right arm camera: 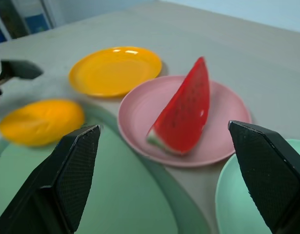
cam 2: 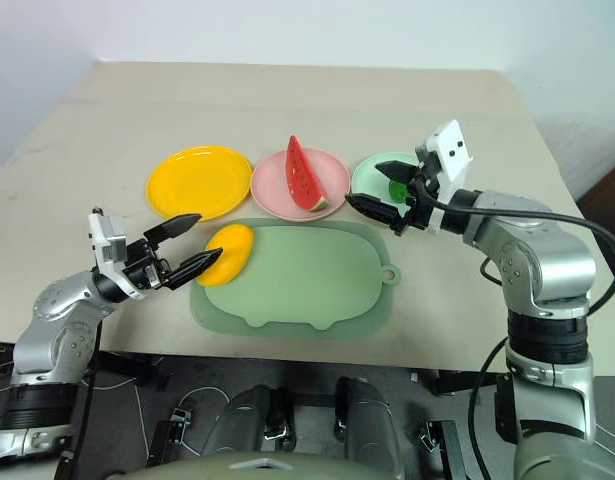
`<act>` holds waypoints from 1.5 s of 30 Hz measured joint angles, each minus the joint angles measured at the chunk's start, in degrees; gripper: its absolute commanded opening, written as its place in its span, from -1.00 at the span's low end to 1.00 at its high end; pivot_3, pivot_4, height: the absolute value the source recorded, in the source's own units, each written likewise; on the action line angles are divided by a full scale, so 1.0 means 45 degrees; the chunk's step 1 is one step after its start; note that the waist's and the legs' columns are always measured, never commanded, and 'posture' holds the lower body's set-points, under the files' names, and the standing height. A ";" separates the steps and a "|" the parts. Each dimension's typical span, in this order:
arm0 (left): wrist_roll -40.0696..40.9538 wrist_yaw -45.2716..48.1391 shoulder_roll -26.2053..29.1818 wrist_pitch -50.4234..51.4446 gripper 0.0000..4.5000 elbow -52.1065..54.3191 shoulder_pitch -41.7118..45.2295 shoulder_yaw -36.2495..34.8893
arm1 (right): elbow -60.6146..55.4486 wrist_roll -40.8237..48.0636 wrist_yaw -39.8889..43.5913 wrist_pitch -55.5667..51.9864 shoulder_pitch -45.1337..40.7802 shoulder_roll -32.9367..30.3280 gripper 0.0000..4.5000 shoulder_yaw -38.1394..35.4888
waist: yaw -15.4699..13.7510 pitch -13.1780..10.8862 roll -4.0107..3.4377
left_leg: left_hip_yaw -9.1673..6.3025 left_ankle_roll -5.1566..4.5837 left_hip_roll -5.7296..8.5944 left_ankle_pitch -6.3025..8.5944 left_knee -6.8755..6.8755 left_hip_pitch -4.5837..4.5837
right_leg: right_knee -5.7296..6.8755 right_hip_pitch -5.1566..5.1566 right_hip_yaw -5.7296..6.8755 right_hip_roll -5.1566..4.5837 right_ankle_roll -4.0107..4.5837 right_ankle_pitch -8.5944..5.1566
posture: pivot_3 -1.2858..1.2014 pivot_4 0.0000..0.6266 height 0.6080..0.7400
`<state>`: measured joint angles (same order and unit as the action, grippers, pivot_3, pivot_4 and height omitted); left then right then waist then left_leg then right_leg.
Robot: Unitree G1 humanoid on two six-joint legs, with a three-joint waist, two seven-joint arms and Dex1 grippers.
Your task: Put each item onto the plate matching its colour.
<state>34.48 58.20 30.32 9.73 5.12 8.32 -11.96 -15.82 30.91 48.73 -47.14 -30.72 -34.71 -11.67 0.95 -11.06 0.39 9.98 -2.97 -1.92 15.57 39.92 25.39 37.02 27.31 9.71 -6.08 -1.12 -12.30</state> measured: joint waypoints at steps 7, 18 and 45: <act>0.0234 -0.1644 0.0045 0.1612 1.00 0.1810 -0.0458 -0.0019 | -0.1156 0.1177 0.0495 0.1819 0.1076 0.0220 0.99 -0.0652 | -0.0078 0.0000 0.0003 | -0.0003 0.0041 0.0002 -0.0024 0.0008 0.0000 | -0.0010 -0.0017 0.0000 -0.0002 0.0001 0.0001 | 0.03 -0.52 0.33; -0.0854 -0.5233 -0.0266 0.3274 1.00 0.3059 -0.0488 0.0217 | -0.1938 0.1227 0.0402 0.2033 0.2510 -0.0047 0.99 0.0795 | -0.0092 0.0000 0.0005 | -0.0013 0.0035 0.0004 -0.0020 0.0009 -0.0002 | -0.0012 -0.0020 0.0000 -0.0003 0.0017 0.0009 | 0.03 -0.52 0.33; 0.3999 -1.1110 0.0130 1.7977 1.00 0.5930 0.5827 -0.1590 | -0.1660 0.1985 0.0601 0.2168 0.2255 -0.0704 0.99 0.0929 | -0.0358 -0.0010 0.0026 | -0.0029 0.0044 0.0011 -0.0055 0.0030 -0.0013 | 0.0011 -0.0051 0.0001 0.0027 -0.0007 -0.0002 | 0.03 -0.52 0.33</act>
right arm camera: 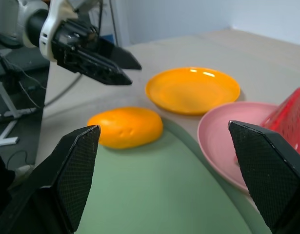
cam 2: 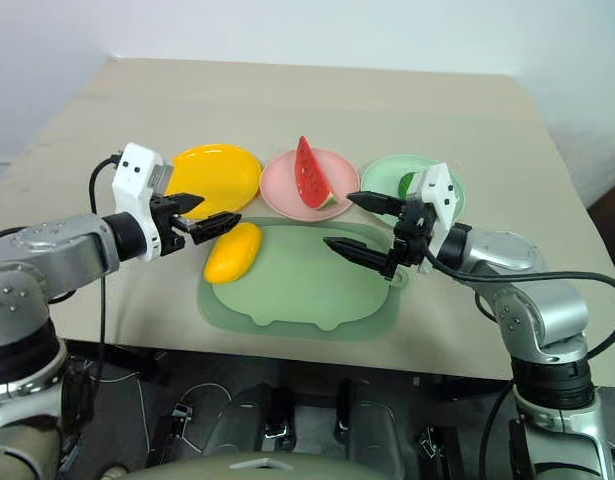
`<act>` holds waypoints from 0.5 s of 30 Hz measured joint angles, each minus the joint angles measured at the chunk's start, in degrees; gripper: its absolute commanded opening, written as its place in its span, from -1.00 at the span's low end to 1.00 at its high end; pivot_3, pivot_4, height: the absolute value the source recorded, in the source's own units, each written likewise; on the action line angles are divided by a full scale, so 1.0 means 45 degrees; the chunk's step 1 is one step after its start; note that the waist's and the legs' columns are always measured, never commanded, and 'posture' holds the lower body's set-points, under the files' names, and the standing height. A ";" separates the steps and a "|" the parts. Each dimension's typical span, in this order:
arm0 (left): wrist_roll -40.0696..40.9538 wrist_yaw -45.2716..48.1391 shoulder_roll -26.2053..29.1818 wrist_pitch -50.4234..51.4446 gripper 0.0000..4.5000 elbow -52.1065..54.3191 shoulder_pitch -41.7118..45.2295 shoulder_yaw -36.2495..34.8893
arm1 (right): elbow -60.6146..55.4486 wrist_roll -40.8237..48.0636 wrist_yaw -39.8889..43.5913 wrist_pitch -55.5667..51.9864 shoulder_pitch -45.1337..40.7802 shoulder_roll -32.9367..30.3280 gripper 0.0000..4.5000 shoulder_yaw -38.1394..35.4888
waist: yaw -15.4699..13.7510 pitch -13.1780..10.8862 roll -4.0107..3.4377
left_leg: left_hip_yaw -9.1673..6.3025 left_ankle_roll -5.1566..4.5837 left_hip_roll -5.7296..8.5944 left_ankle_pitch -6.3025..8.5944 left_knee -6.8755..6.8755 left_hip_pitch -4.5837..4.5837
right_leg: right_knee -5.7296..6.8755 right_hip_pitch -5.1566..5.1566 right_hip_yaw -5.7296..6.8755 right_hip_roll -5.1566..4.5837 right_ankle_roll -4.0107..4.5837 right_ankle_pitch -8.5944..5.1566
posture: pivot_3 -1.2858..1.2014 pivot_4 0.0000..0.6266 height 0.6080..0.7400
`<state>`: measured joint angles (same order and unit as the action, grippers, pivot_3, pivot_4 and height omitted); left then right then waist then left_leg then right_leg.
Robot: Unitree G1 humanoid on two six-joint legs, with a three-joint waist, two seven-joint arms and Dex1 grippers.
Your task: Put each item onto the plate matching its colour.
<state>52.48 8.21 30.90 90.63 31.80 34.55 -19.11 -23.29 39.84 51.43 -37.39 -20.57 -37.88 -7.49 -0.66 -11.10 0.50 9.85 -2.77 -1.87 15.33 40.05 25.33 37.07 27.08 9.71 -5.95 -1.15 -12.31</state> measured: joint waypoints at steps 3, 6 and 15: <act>0.0009 -0.0458 -0.0041 0.0313 1.00 -0.0303 -0.0314 0.0174 | -0.0002 -0.0007 0.0195 0.0023 0.0090 -0.0359 0.99 0.0008 | -0.0006 0.0000 0.0000 | -0.0004 0.0029 -0.0002 0.0001 0.0000 -0.0003 | 0.0008 0.0000 0.0000 0.0000 0.0003 0.0001 | 0.03 -0.52 0.33; 0.0046 -0.0936 -0.0090 0.0314 1.00 -0.0358 -0.0582 0.0612 | -0.0002 -0.0026 0.0225 0.0032 0.0159 -0.0396 0.99 0.0011 | -0.0015 0.0000 0.0001 | -0.0008 0.0038 -0.0001 0.0002 0.0002 -0.0002 | 0.0007 -0.0001 0.0000 -0.0003 0.0006 0.0003 | 0.03 -0.52 0.33; -0.0581 -0.1733 -0.0983 0.0313 1.00 -0.1118 -0.0497 0.1853 | -0.0082 0.0211 -0.0036 -0.0036 0.0148 -0.0637 0.99 -0.0177 | -0.0021 0.0002 0.0004 | -0.0014 0.0038 0.0005 0.0002 0.0006 -0.0002 | 0.0007 -0.0004 0.0000 -0.0010 0.0045 0.0026 | 0.03 -0.52 0.33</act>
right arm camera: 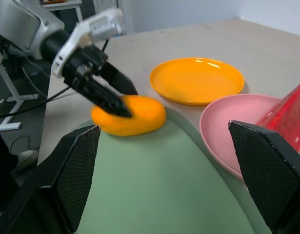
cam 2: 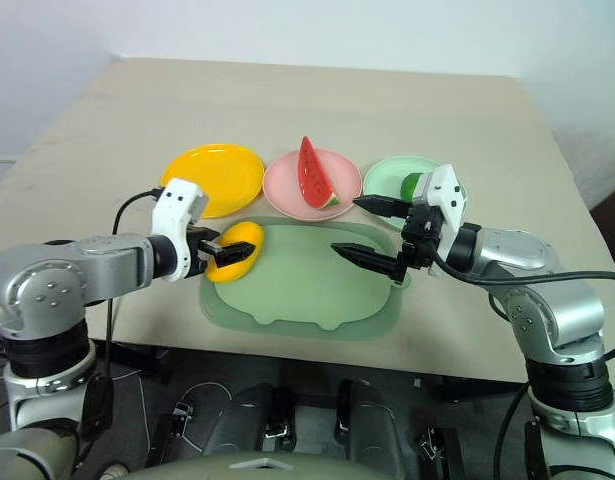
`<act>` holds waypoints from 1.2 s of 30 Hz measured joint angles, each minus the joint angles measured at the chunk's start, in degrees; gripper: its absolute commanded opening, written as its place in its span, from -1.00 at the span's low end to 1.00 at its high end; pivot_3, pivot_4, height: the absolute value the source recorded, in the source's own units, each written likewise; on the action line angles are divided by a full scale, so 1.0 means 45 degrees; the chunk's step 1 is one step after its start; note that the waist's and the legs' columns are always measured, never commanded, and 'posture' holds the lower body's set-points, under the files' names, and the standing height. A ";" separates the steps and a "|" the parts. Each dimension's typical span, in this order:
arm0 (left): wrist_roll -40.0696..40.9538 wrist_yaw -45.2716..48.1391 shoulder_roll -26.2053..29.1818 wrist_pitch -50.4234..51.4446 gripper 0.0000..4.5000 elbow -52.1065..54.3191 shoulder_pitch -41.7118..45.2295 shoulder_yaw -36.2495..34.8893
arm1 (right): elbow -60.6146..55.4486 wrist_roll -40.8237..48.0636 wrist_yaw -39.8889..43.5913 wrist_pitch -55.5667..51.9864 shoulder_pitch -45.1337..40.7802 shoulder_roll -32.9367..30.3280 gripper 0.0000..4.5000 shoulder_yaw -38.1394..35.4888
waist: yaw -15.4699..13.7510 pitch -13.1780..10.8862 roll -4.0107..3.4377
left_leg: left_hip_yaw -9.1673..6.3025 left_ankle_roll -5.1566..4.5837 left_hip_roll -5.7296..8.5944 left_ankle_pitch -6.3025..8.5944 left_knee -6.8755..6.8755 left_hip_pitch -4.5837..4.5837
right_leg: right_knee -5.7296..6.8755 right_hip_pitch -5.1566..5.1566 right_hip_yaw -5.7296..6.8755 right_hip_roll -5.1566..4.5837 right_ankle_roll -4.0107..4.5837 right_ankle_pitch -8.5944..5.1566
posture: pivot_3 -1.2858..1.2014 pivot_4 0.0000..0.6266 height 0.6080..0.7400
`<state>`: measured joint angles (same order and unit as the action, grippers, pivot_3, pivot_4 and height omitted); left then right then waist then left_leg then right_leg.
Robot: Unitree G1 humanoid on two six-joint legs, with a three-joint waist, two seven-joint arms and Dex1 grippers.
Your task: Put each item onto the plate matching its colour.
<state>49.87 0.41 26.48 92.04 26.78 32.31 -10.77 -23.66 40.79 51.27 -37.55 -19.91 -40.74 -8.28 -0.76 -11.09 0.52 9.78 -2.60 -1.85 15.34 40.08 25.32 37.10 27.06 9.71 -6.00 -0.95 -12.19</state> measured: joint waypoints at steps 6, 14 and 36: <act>-0.0609 -0.0014 -0.0473 0.0000 1.00 -0.0797 0.0197 0.0409 | -0.0007 0.0016 -0.0265 -0.0013 0.0029 -0.0191 0.99 -0.0200 | -0.0004 0.0000 0.0001 | 0.0000 -0.0001 0.0000 -0.0001 0.0001 0.0000 | 0.0001 0.0000 0.0000 0.0001 0.0003 0.0002 | 0.03 -0.52 0.33; -0.1812 0.0216 -0.0950 -0.0005 0.82 -0.1570 0.0572 0.0784 | -0.0202 0.0123 -0.0555 -0.0161 0.0123 -0.0208 1.00 -0.0322 | -0.0011 0.0002 0.0002 | -0.0001 0.0001 0.0000 -0.0002 0.0003 -0.0001 | 0.0003 -0.0004 0.0001 -0.0001 0.0004 0.0003 | 0.03 -0.52 0.33; -0.2628 0.3783 0.1299 -0.2331 0.50 -0.3716 0.3272 -0.0874 | -0.0210 0.0248 -0.0980 -0.0174 0.0041 -0.0025 1.00 -0.0276 | 0.0002 -0.0004 0.0011 | -0.0001 0.0005 0.0000 -0.0009 0.0004 0.0000 | 0.0009 0.0001 0.0002 0.0002 0.0006 0.0004 | 0.03 -0.52 0.33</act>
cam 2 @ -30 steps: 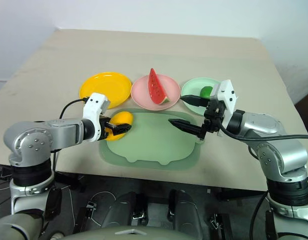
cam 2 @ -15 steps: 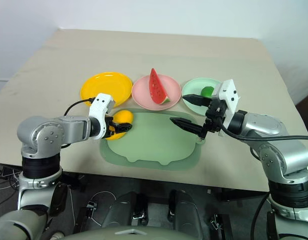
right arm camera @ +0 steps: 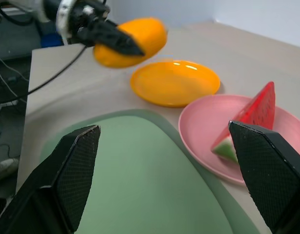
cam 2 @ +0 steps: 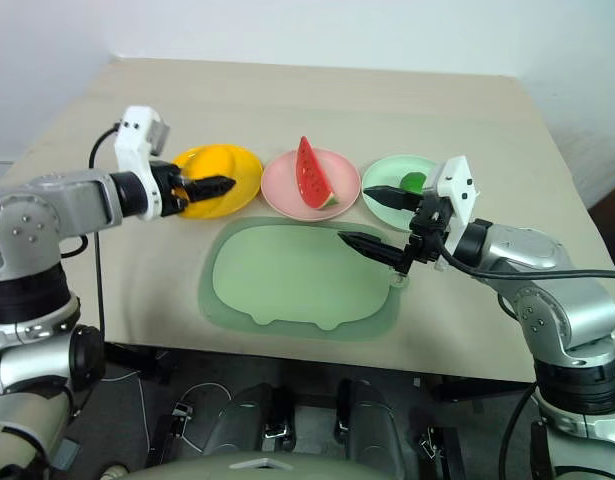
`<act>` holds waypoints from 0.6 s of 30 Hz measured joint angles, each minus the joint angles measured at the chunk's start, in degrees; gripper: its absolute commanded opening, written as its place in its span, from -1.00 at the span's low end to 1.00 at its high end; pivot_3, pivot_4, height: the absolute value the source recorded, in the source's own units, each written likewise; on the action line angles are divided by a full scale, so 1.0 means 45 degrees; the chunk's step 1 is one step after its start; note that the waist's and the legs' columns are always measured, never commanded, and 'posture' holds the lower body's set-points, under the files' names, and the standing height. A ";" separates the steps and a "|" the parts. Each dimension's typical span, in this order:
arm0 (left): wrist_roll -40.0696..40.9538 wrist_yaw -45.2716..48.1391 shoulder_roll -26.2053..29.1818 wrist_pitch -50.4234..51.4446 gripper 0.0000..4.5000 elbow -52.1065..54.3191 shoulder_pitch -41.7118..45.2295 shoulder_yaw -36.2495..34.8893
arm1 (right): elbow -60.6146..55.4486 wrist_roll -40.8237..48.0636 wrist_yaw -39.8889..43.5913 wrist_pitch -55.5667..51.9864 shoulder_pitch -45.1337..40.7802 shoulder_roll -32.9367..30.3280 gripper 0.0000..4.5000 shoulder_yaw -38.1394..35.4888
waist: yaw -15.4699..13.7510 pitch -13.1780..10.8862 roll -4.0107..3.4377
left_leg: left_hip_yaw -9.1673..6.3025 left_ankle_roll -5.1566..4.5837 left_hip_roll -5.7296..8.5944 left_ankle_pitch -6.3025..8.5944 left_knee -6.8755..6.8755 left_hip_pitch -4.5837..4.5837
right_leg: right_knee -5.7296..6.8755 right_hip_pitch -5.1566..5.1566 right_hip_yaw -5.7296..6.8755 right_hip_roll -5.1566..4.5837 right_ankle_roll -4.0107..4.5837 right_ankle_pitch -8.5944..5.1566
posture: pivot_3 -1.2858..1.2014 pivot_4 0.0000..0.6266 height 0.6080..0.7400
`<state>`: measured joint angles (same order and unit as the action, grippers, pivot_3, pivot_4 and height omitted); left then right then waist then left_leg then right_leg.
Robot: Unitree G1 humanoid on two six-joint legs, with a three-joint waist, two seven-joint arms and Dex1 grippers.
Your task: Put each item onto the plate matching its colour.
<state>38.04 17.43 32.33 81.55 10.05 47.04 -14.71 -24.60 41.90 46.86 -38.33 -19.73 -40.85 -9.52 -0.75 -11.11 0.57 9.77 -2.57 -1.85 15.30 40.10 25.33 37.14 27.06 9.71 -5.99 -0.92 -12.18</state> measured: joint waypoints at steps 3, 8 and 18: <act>-0.0996 -0.0081 0.0014 -0.1699 0.50 -0.1444 0.0009 0.0486 | 0.0019 -0.0029 -0.0092 0.0021 -0.0219 0.0195 1.00 0.0126 | -0.0020 0.0000 0.0001 | 0.0000 -0.0004 0.0004 -0.0002 0.0003 0.0002 | -0.0002 -0.0003 0.0000 -0.0001 0.0000 0.0001 | 0.03 -0.52 0.33; -0.2713 0.0430 -0.0402 -0.5200 0.50 -0.4416 0.0368 0.1653 | 0.0064 -0.0135 -0.0297 0.0128 -0.0453 0.0436 1.00 0.0434 | -0.0017 0.0002 0.0007 | 0.0002 -0.0007 0.0006 -0.0004 0.0004 0.0006 | -0.0003 -0.0001 0.0001 -0.0003 0.0001 0.0001 | 0.03 -0.52 0.33; -0.4842 0.1197 -0.1626 -1.1238 0.50 -1.1831 0.1883 0.2061 | 0.0035 -0.0156 -0.0890 0.0174 -0.0491 0.0598 1.00 0.0449 | 0.0010 0.0002 0.0009 | 0.0005 -0.0035 0.0002 -0.0018 0.0003 0.0008 | 0.0000 0.0008 0.0002 0.0000 0.0001 0.0002 | 0.03 -0.52 0.33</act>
<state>16.25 22.82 25.01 30.98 -43.19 55.51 -5.43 -24.45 41.20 42.85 -37.55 -21.94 -38.16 -7.50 -0.70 -11.10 0.61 9.80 -2.73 -1.84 15.22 40.11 25.36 37.14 27.10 9.72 -5.99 -0.92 -12.17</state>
